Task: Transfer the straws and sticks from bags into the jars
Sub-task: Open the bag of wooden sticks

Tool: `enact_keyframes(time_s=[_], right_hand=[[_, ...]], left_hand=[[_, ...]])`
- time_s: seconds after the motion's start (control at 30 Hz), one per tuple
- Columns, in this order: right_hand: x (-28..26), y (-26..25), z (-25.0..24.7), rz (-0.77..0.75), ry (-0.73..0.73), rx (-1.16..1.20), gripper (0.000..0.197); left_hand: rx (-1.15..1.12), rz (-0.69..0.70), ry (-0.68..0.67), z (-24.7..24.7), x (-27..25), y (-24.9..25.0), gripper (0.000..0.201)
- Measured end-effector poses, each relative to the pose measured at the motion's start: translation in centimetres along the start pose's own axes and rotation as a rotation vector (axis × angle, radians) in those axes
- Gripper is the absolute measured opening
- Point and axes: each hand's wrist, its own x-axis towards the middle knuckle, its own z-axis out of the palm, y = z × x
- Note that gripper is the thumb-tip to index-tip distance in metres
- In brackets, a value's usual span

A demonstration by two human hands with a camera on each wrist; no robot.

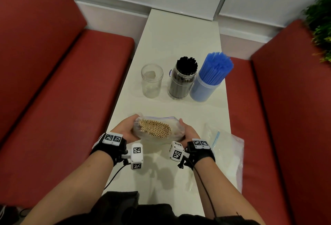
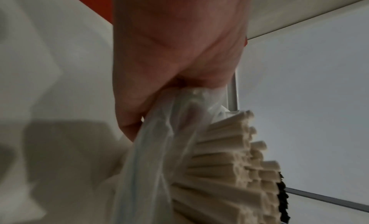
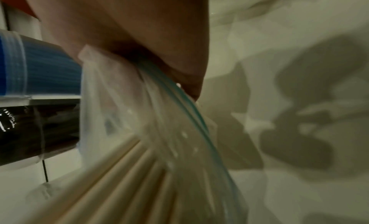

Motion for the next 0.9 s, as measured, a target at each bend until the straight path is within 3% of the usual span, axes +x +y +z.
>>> enact_keyframes(time_s=[0.07, 0.17, 0.27, 0.4, 0.5, 0.63, 0.73, 0.8, 0.87, 0.9], right_hand=[[0.2, 0.0, -0.4, 0.002, 0.028, -0.03, 0.045], [0.2, -0.4, -0.3, -0.002, 0.016, -0.005, 0.042], [-0.2, -0.8, 0.1, 0.045, -0.029, 0.029, 0.046], [0.3, -0.7, 0.4, 0.103, -0.026, 0.081, 0.061], [0.7, -1.5, 0.6, 0.081, 0.002, 0.11, 0.058], [1.0, -2.7, 0.4, -0.001, 0.129, -0.013, 0.05], [1.4, -2.4, 0.1, -0.013, 0.251, -0.179, 0.047], [1.2, -2.3, 0.5, -0.164, 0.331, -0.396, 0.03], [0.6, -2.8, 1.3, -0.472, 0.454, -0.715, 0.011], [0.1, -3.2, 1.8, -0.643, 0.505, -0.749, 0.014]], left_hand=[[-0.044, -0.027, -0.059, -0.5, 0.4, -0.5, 0.055], [0.02, 0.055, -0.157, -0.8, 0.4, -0.3, 0.072], [0.138, 0.126, -0.19, -0.6, -0.2, 0.6, 0.056], [0.291, 0.183, 0.003, -0.2, -0.1, 1.1, 0.047], [0.267, 0.143, 0.058, -0.4, 0.0, 1.5, 0.027], [0.104, 0.021, 0.035, -0.8, 0.1, 1.8, 0.031], [0.085, 0.017, 0.065, -0.4, 0.6, 1.3, 0.035], [0.153, 0.066, 0.139, -0.1, 1.0, 1.1, 0.035], [0.219, 0.121, 0.205, 0.2, 1.1, 1.3, 0.035], [0.227, 0.143, 0.217, 0.3, 1.2, 1.4, 0.034]])
